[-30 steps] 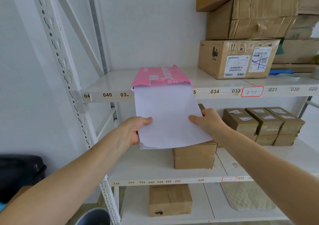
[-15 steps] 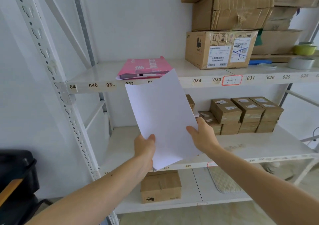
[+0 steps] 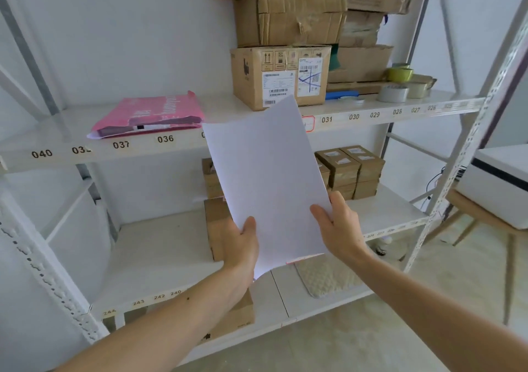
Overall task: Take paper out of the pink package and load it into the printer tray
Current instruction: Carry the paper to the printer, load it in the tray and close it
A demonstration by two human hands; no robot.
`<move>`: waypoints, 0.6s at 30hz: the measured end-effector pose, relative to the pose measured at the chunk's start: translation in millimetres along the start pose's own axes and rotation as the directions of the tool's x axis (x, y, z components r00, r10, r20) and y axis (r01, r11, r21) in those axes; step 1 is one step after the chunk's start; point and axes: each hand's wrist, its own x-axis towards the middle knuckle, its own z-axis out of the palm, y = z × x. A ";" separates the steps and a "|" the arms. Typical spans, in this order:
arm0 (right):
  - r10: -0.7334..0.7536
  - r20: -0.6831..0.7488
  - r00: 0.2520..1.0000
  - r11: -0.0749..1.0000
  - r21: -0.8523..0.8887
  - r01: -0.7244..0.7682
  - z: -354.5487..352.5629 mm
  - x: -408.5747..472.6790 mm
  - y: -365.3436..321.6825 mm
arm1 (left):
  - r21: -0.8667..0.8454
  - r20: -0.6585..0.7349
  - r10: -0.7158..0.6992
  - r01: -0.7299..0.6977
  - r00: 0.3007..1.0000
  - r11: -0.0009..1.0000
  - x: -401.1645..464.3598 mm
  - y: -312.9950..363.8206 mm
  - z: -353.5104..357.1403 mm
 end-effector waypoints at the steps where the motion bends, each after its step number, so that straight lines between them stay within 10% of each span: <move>1: 0.011 -0.016 1.000 1.000 0.003 -0.011 -8.5 2.2 7.7 | 0.001 0.022 0.007 -0.007 1.000 1.000 0.5 -1.4 11.8; 18: 0.209 -0.366 0.907 0.976 0.019 -0.217 -124.9 85.3 130.1 | -0.005 0.483 0.052 -0.056 0.874 0.998 55.1 -4.6 219.9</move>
